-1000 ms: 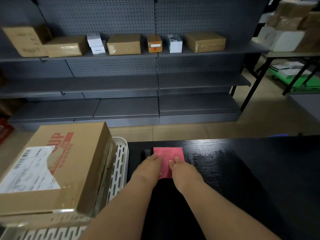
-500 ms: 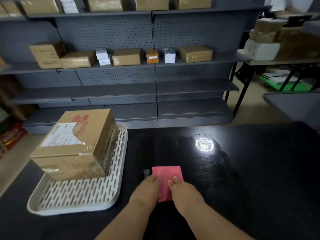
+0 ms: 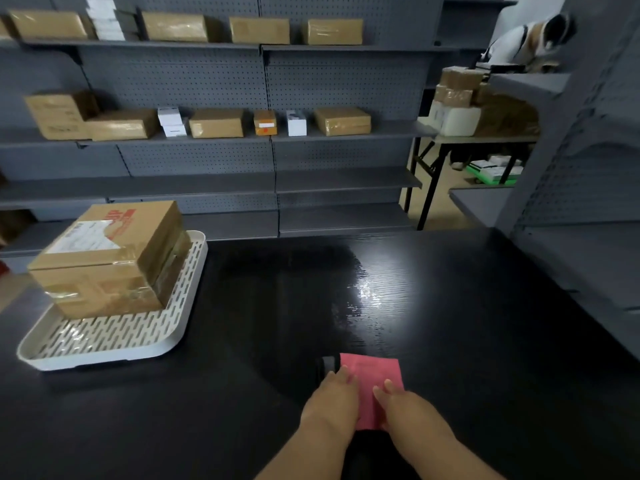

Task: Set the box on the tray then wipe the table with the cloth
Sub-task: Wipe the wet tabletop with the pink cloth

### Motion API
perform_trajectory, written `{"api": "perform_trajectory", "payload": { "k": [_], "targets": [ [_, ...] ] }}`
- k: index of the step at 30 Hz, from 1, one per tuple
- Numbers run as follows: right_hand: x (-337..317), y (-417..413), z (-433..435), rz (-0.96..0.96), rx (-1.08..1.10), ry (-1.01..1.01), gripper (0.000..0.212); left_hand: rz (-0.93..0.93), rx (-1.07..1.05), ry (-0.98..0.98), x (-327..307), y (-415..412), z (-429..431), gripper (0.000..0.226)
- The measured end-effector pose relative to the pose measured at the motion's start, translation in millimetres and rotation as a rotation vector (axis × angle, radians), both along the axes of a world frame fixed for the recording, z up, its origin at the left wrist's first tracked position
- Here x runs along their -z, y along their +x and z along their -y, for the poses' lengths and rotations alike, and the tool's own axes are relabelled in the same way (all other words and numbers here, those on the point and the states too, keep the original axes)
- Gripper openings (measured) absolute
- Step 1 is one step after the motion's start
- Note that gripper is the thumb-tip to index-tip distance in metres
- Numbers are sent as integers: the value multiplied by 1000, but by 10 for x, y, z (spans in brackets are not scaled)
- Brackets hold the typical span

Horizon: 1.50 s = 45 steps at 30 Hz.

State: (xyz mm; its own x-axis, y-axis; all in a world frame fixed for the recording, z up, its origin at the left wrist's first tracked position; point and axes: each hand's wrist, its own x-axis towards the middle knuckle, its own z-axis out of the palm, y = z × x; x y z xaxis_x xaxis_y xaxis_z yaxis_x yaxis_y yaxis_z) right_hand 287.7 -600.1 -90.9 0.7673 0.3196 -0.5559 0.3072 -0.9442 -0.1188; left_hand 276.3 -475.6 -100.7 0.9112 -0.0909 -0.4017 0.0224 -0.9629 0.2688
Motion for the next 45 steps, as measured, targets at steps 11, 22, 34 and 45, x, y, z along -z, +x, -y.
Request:
{"api": "perform_trajectory", "payload": {
  "k": [11, 22, 34, 45],
  "targets": [
    [84, 813, -174, -17, 14, -6, 58, 11, 17, -12, 53, 747, -150, 54],
    [178, 2441, -575, 41, 11, 76, 53, 7, -12, 24, 172, 2365, -600, 62],
    [152, 3590, -1008, 149, -81, -50, 56, 2, 10, 66, 108, 3544, -1004, 64],
    [88, 3170, -979, 80, -120, -134, 65, 17, 16, 103, 53, 3033, -971, 62]
  ]
}}
